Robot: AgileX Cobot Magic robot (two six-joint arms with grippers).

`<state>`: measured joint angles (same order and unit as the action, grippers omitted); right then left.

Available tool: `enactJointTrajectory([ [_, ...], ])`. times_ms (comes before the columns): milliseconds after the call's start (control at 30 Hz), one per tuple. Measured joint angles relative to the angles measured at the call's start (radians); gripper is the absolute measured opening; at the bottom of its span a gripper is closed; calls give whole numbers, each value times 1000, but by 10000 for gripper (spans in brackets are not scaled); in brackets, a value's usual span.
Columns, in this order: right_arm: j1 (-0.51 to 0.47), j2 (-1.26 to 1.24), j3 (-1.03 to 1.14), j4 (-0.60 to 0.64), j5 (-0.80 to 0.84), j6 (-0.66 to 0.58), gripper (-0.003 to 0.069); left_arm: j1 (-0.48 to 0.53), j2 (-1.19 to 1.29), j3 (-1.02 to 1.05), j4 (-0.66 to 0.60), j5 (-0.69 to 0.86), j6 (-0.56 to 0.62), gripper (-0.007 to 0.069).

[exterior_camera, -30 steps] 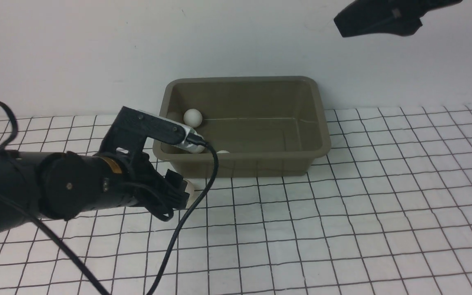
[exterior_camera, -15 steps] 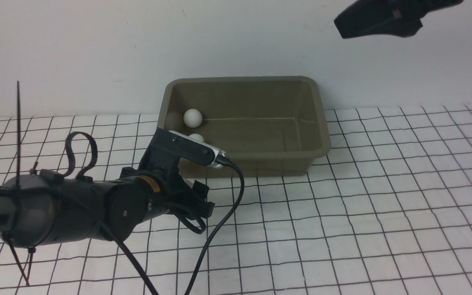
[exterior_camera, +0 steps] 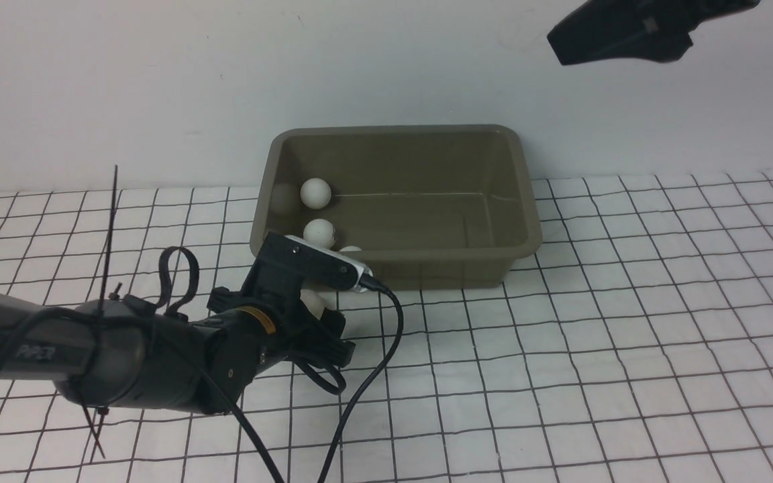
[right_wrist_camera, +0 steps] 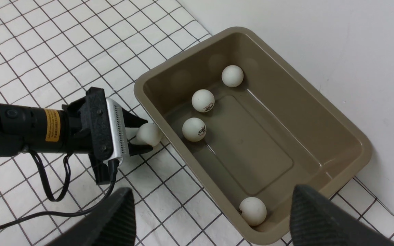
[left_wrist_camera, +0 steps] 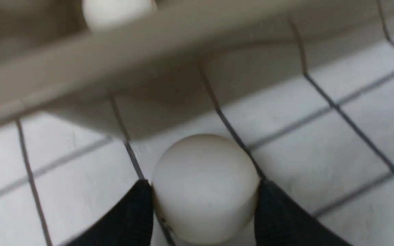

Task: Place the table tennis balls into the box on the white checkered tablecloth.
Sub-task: 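Reach for and grasp a ping pong ball on the table beside the basket, then drop the ball into the bin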

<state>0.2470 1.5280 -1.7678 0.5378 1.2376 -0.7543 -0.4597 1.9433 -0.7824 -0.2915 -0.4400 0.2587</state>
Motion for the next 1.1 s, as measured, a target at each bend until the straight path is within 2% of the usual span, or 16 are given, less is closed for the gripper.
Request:
enactJointTrajectory([
  [167, 0, 0, 0, 0, 1, 0, 547, -12, -101, 39, -2, 114, 0, 342],
  [333, 0, 0, 0, 0, 1, 0, 547, -107, -288, 110, -4, 154, -2, 342],
  [467, 0, 0, 0, 0, 7, 0, 547, -144, -369, 113, -3, 133, 1, 342],
  [533, 0, 0, 0, 0, 19, 0, 547, -135, -387, 113, -2, 81, 1, 342],
  [700, 0, 0, 0, 0, 24, 1, 547, -18, -337, 45, 23, 58, 1, 342],
  [867, 0, 0, 0, 0, 24, 1, 547, 67, -203, -126, 179, 83, -26, 342],
  [1033, 0, 0, 0, 0, 24, 1, 547, 83, -74, -262, 351, 156, -99, 342],
  [1100, 0, 0, 0, 0, 24, 1, 547, 83, -34, -306, 418, 188, -131, 372],
])
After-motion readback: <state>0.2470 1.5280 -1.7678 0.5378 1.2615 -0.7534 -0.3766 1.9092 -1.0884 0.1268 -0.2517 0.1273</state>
